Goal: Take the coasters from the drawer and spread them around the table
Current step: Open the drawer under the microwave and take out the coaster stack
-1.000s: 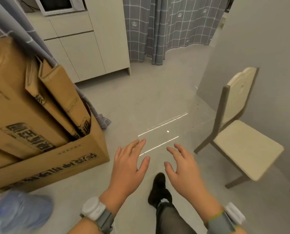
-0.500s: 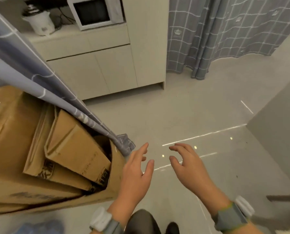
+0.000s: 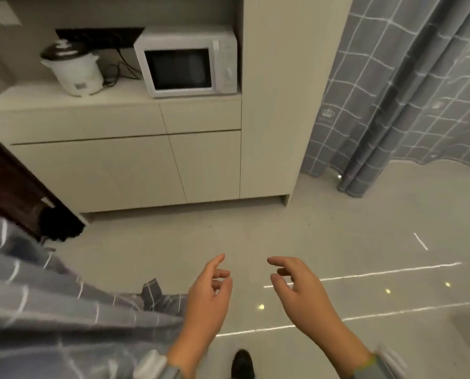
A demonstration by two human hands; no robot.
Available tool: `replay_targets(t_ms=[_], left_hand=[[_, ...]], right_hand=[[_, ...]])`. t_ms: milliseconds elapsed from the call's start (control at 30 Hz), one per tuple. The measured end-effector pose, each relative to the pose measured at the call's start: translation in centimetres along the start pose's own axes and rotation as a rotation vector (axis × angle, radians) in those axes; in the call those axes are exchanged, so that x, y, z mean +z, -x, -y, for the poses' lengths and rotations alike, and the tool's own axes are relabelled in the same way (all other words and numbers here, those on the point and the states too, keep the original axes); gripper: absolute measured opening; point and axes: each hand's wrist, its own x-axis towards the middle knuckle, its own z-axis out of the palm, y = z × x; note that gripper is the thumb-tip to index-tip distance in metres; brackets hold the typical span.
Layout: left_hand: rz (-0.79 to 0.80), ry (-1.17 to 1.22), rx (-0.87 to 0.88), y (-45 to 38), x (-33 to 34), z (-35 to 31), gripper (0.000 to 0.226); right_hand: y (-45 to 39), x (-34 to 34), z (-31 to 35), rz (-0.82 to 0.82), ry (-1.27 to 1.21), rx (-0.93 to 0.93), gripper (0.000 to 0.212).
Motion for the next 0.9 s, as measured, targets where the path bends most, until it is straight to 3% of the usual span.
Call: replay_targets(t_ms=[167,500,600,733,800,900], left_hand=[[-0.042,0.029,0.025,-14.2,-1.3,-5.2,0.045],[-0.032,0.020,-0.105,-37.6,-1.6,-7.1,0.055],[-0.071,-0.023,-0.165,-46.3,-1.0,-8.7,0.060],[-0.114,-0.157,-0.102,-56.0,-1.9,-11.5,0.065],[-0.138,-0.287,-0.033,-60.3,-3.1,-12.5,0.065],[-0.212,-0.481,0.059,-66.2,-5.2,-13.7,0.065]], right_hand=[[-14.3,-1.3,3.4,-0.011,-0.047,-0.013,0.030],[-44.2,-0.4,2.3,0.079,-0.105,0.084,0.031],[-54.4,0.2,1.8,0.189,-0.021,0.092,0.029],[-66.9,1.7,3.0,0.338,0.044,0.150,0.027],[-72.2,3.1,3.6,0.347,-0.063,0.231,0.027],[-78.5,5.4,4.2,0.308,-0.465,0.525,0.027]])
